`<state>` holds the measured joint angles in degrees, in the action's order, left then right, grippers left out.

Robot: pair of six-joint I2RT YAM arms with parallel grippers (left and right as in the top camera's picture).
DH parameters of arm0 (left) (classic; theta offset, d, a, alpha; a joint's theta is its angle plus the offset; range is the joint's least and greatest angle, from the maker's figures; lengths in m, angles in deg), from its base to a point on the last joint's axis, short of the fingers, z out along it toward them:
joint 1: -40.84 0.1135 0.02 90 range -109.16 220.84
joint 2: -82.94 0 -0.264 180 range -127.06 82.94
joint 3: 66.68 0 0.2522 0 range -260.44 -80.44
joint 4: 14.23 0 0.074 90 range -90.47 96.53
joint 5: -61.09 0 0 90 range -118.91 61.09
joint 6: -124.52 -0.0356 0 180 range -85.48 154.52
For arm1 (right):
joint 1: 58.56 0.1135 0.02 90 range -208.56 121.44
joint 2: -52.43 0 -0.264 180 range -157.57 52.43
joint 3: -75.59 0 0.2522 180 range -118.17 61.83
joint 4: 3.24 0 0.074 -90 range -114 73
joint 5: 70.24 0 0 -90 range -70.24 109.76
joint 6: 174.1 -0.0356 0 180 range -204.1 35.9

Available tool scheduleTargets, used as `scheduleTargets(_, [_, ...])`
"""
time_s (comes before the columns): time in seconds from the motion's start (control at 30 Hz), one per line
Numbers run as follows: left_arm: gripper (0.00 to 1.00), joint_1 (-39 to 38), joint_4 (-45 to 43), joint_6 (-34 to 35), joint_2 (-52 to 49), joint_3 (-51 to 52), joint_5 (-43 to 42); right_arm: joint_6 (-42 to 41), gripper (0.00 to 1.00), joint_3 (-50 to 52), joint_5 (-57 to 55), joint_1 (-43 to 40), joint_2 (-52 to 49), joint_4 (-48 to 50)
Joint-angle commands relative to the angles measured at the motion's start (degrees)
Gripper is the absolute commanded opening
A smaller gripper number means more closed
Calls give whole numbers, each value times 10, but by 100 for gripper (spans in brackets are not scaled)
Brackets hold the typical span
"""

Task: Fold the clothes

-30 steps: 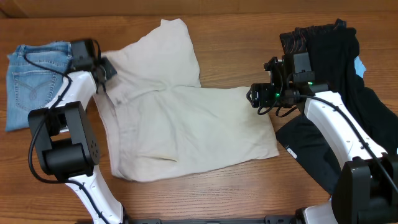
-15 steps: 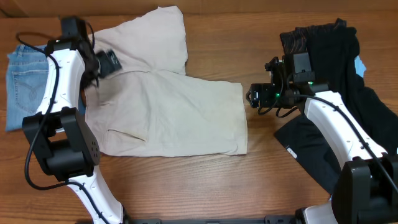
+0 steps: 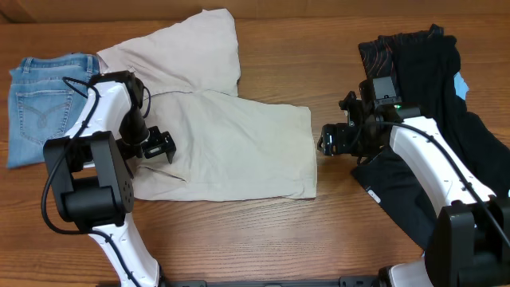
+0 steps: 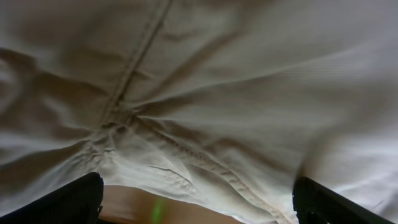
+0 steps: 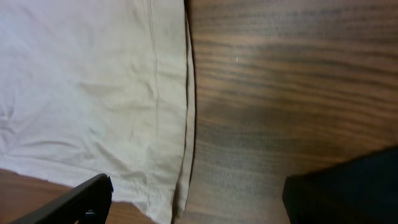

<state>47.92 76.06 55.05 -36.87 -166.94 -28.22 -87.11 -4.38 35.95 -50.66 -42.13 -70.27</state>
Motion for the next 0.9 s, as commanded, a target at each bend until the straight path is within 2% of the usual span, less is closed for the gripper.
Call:
scheduleTargets(0.0, [100, -20, -40, 2, 19, 39, 14, -2, 91, 24, 5, -1, -1, 24])
scheduleTargets(0.13, [100, -34, -89, 3, 25, 60, 14, -2, 91, 28, 6, -1, -1, 67])
scheduleTargets(0.33, [100, -45, -87, 77, 25, 148, 74, -2, 91, 28, 6, -1, -1, 159])
scheduleTargets(0.47, [100, -35, -91, 103, 25, 217, 103, -2, 91, 28, 6, -1, -1, 219])
scheduleTargets(0.7, [100, -36, -107, 121, 31, 286, 115, 1, 91, 28, 6, -1, -1, 288])
scheduleTargets(0.87, [100, -50, -113, 130, 89, 314, 114, 32, 90, 28, 22, -1, -1, 316])
